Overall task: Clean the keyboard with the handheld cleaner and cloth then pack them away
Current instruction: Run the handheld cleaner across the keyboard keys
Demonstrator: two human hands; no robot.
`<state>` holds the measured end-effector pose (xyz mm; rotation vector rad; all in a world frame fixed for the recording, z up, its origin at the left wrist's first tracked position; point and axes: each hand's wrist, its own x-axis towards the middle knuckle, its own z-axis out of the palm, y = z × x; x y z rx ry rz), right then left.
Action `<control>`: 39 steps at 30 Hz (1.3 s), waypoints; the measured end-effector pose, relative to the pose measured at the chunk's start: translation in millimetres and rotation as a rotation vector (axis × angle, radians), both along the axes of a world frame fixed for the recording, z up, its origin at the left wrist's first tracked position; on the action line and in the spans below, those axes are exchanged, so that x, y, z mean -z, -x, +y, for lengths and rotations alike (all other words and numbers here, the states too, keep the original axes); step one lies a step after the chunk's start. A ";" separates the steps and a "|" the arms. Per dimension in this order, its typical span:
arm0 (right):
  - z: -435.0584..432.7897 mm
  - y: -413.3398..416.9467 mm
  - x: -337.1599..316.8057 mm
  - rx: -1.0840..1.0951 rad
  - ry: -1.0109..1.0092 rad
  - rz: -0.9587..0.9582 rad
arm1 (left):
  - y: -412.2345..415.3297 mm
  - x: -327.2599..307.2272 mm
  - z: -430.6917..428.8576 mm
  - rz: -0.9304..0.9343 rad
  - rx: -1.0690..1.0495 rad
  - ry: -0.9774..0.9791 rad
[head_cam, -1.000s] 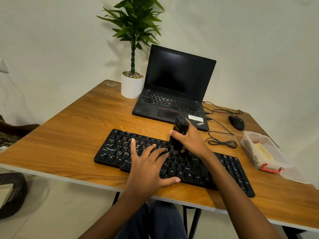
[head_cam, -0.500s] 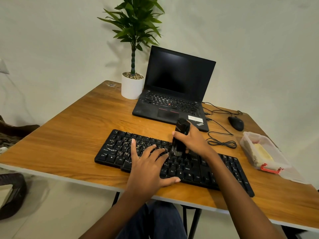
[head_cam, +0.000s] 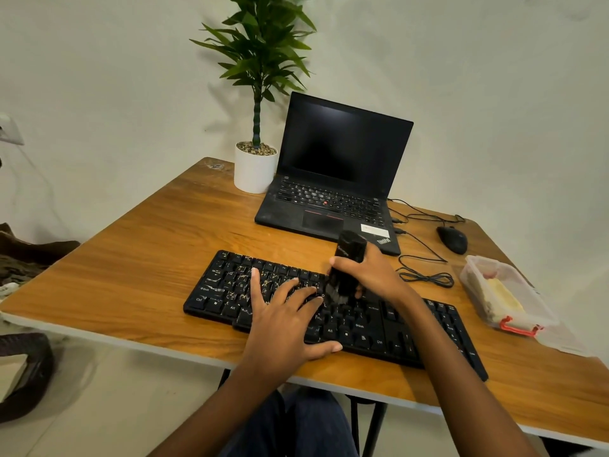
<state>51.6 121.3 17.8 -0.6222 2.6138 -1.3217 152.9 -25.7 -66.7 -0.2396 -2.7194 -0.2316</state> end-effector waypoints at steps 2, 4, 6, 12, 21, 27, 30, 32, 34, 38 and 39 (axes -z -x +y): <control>12.8 4.7 -2.1 0.042 0.028 -0.046 | -2.0 -5.9 -13.4 -0.066 0.011 0.016; 19.1 6.4 -0.8 0.074 0.081 -0.065 | -4.4 -17.3 -35.3 -0.094 0.016 -0.014; 18.6 5.4 2.6 0.143 0.162 -0.053 | -3.1 -22.5 -64.7 -0.121 0.002 -0.217; 6.6 -0.7 11.7 0.287 0.295 -0.082 | 31.5 -28.8 -140.2 -0.230 -0.031 -0.985; -1.1 1.9 11.6 0.243 0.205 0.094 | 66.1 -12.1 -146.2 -0.147 -0.173 -0.821; -6.5 17.9 4.7 0.207 0.039 0.157 | 67.9 -9.5 -146.1 -0.129 -0.187 -0.802; -12.0 15.2 9.9 0.117 0.082 0.102 | 69.0 -8.3 -145.3 -0.109 -0.185 -0.803; -9.3 17.3 9.0 0.090 0.082 0.049 | 69.5 -7.3 -145.8 -0.103 -0.180 -0.798; -8.9 23.3 6.3 0.152 0.050 0.093 | 69.9 -6.0 -147.9 -0.099 -0.177 -0.791; -18.0 22.7 9.8 0.086 0.064 0.098 | 70.4 -4.3 -149.4 -0.096 -0.172 -0.803; -16.7 21.5 8.6 0.044 0.068 0.049 | 71.2 -3.4 -149.6 -0.095 -0.174 -0.802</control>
